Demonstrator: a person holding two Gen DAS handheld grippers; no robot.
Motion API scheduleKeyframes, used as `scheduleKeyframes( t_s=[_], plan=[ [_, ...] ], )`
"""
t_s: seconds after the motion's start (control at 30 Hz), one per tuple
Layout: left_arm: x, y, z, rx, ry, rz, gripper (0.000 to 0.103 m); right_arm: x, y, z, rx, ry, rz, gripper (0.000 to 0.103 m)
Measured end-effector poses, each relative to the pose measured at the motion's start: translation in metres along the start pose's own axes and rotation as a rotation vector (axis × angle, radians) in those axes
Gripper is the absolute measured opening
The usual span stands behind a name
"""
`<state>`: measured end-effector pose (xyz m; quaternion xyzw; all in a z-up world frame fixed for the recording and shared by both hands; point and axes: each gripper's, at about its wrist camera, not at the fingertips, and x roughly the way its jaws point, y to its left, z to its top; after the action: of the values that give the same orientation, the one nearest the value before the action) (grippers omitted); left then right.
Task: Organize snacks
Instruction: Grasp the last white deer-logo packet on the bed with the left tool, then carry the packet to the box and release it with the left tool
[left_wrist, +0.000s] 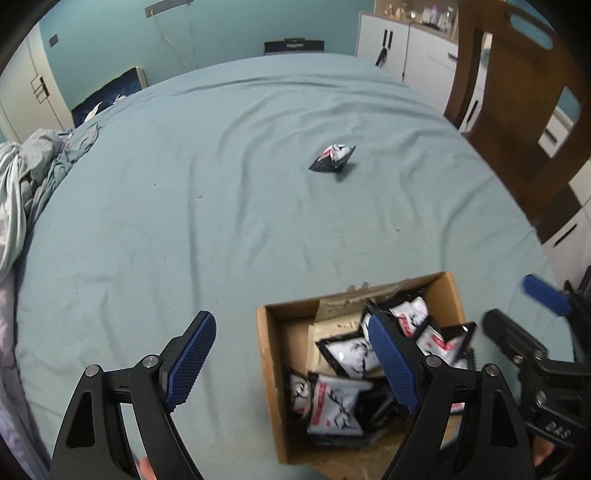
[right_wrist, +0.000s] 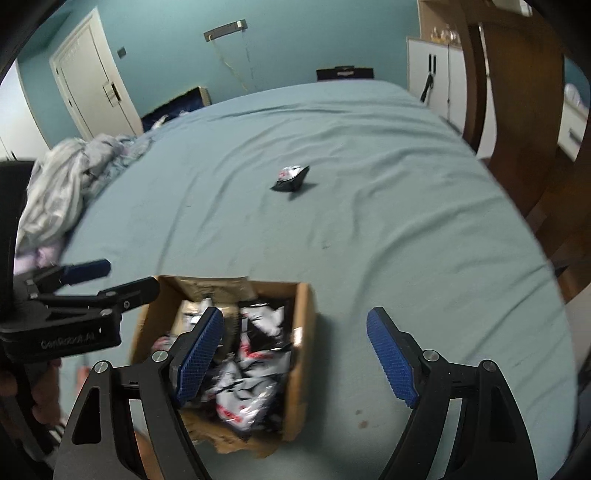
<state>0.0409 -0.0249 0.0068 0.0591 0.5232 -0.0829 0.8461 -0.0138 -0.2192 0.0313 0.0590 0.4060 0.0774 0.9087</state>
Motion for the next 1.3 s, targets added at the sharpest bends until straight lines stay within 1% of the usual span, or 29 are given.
scheduleKeyframes(
  t_s=[0.07, 0.1, 0.13, 0.2, 0.27, 0.33, 0.47, 0.53, 0.63, 0.73, 0.8, 0.9, 1.0, 1.03, 1.07, 1.1, 1.13, 1.17, 1.23, 1.3],
  plan=[
    [0.009, -0.003, 0.009, 0.009, 0.017, 0.012, 0.086, 0.0, 0.004, 0.002, -0.024, -0.003, -0.069, 0.08],
    [0.013, -0.005, 0.015, 0.012, 0.025, 0.015, 0.086, 0.001, 0.003, 0.002, -0.018, 0.002, -0.093, 0.08],
    [0.018, -0.008, 0.022, 0.016, 0.034, 0.016, 0.086, 0.002, 0.003, 0.002, -0.006, 0.01, -0.096, 0.08],
    [0.025, -0.012, 0.035, 0.013, 0.052, 0.007, 0.086, 0.005, -0.002, 0.003, 0.035, 0.038, -0.05, 0.08],
    [0.033, -0.016, 0.051, -0.011, 0.07, -0.015, 0.086, 0.01, -0.009, 0.005, 0.082, 0.074, 0.013, 0.08],
    [0.042, -0.021, 0.068, -0.035, 0.076, -0.029, 0.086, 0.013, -0.013, 0.005, 0.113, 0.085, 0.032, 0.08],
    [0.066, -0.039, 0.102, -0.024, 0.096, -0.008, 0.087, 0.018, -0.019, 0.009, 0.164, 0.112, 0.066, 0.08],
    [0.082, -0.049, 0.118, -0.015, 0.11, 0.002, 0.087, 0.022, -0.022, 0.009, 0.183, 0.131, 0.1, 0.08],
    [0.109, -0.063, 0.14, 0.017, 0.128, 0.024, 0.087, 0.032, -0.026, 0.011, 0.184, 0.155, 0.102, 0.08],
    [0.138, -0.077, 0.16, 0.07, 0.13, 0.078, 0.087, 0.041, -0.028, 0.013, 0.189, 0.183, 0.096, 0.08],
    [0.158, -0.081, 0.173, 0.076, 0.13, 0.115, 0.087, 0.047, -0.029, 0.014, 0.186, 0.186, 0.085, 0.08],
    [0.18, -0.078, 0.187, 0.041, 0.149, 0.113, 0.087, 0.054, -0.033, 0.018, 0.191, 0.187, 0.078, 0.08],
    [0.199, -0.071, 0.195, -0.014, 0.185, 0.079, 0.087, 0.065, -0.038, 0.02, 0.217, 0.209, 0.094, 0.08],
    [0.204, -0.069, 0.195, -0.036, 0.205, 0.061, 0.081, 0.068, -0.04, 0.02, 0.227, 0.214, 0.102, 0.08],
    [0.209, -0.067, 0.194, -0.052, 0.228, 0.034, 0.071, 0.07, -0.042, 0.02, 0.235, 0.217, 0.11, 0.08],
    [0.212, -0.064, 0.193, -0.07, 0.25, 0.003, 0.065, 0.072, -0.044, 0.02, 0.243, 0.219, 0.118, 0.08],
    [0.208, -0.062, 0.193, -0.082, 0.233, 0.0, 0.049, 0.075, -0.048, 0.02, 0.249, 0.22, 0.127, 0.08],
    [0.204, -0.06, 0.192, -0.086, 0.228, -0.006, 0.038, 0.076, -0.05, 0.021, 0.254, 0.222, 0.131, 0.08],
    [0.195, -0.055, 0.188, -0.103, 0.233, -0.036, 0.038, 0.078, -0.053, 0.021, 0.267, 0.226, 0.142, 0.08],
    [0.181, -0.049, 0.18, -0.121, 0.224, -0.034, 0.037, 0.078, -0.055, 0.021, 0.278, 0.221, 0.151, 0.08]
  ],
)
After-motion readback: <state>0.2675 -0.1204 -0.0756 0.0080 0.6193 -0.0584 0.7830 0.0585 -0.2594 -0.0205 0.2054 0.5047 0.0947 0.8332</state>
